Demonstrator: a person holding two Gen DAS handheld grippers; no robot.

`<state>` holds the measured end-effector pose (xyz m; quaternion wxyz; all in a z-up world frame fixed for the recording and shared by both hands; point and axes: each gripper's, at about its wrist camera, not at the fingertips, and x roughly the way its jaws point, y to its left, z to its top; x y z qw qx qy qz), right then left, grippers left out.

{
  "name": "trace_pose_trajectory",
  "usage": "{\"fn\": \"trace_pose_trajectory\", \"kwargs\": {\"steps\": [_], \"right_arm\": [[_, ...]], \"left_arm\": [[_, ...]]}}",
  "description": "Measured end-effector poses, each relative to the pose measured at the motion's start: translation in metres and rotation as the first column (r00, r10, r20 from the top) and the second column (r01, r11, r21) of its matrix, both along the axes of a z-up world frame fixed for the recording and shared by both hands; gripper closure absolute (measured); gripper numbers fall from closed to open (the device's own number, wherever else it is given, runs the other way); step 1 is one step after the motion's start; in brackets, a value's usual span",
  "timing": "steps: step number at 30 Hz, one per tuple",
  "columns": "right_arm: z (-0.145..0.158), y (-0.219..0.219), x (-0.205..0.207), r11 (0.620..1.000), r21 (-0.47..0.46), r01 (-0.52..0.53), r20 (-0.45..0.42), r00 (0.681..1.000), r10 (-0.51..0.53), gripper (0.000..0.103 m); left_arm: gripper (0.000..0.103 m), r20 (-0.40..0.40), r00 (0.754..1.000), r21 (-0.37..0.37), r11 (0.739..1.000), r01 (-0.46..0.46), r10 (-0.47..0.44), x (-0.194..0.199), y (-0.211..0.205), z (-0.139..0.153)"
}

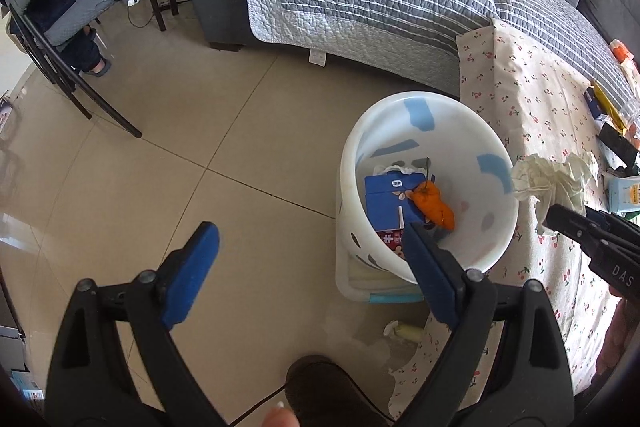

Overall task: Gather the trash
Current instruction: 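Release the peel into the bin from the left tool while the right tool drops the tissue in, then reach the left tool to the white milk carton and grasp it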

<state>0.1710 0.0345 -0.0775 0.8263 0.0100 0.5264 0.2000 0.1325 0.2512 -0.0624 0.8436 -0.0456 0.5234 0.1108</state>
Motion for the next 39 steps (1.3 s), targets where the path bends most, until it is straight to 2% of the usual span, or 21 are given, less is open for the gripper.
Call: {"fn": "trace_pose_trajectory", "kwargs": {"steps": [12,14,15,16,21,27,36,37,39], "right_arm": [[0.002,0.029,0.013,0.999,0.027,-0.019,0.020,1.000,0.019,0.065],[0.005,0.029,0.014,0.999,0.045,-0.012,0.016,1.000,0.011,0.049],[0.006,0.028,0.015,0.998,0.057,-0.005,0.008,1.000,0.005,0.034],[0.009,0.027,0.015,0.998,0.069,0.002,0.007,1.000,-0.002,0.031],[0.022,0.015,0.010,0.997,0.071,0.010,0.014,1.000,-0.011,0.030],[0.037,-0.015,-0.002,1.000,0.011,0.014,0.042,0.999,-0.014,0.027],[0.060,-0.096,-0.019,0.995,-0.045,0.093,0.077,0.993,-0.089,0.023],[0.062,-0.105,-0.021,0.994,-0.047,0.102,0.080,0.992,-0.098,0.022],[0.065,-0.124,-0.025,0.991,-0.050,0.120,0.083,0.990,-0.116,0.021]], "left_arm": [[0.011,0.013,1.000,-0.019,1.000,-0.009,0.009,-0.001,-0.001,0.004],[0.011,0.016,1.000,-0.022,1.000,-0.009,0.009,-0.002,-0.001,0.005],[0.011,0.017,1.000,-0.023,1.000,-0.008,0.008,-0.002,-0.002,0.005],[0.011,0.019,1.000,-0.023,1.000,-0.007,0.007,-0.002,-0.003,0.006],[0.011,0.023,1.000,-0.019,1.000,0.007,-0.007,-0.001,-0.011,0.008],[0.011,0.040,0.998,-0.018,0.999,0.042,-0.041,-0.001,-0.029,0.016],[0.010,0.054,0.992,-0.016,0.994,0.112,-0.111,0.003,-0.071,0.027],[0.009,0.053,0.991,-0.015,0.993,0.121,-0.120,0.004,-0.077,0.027],[0.001,0.050,0.989,-0.018,0.990,0.140,-0.139,0.007,-0.088,0.028]]}}
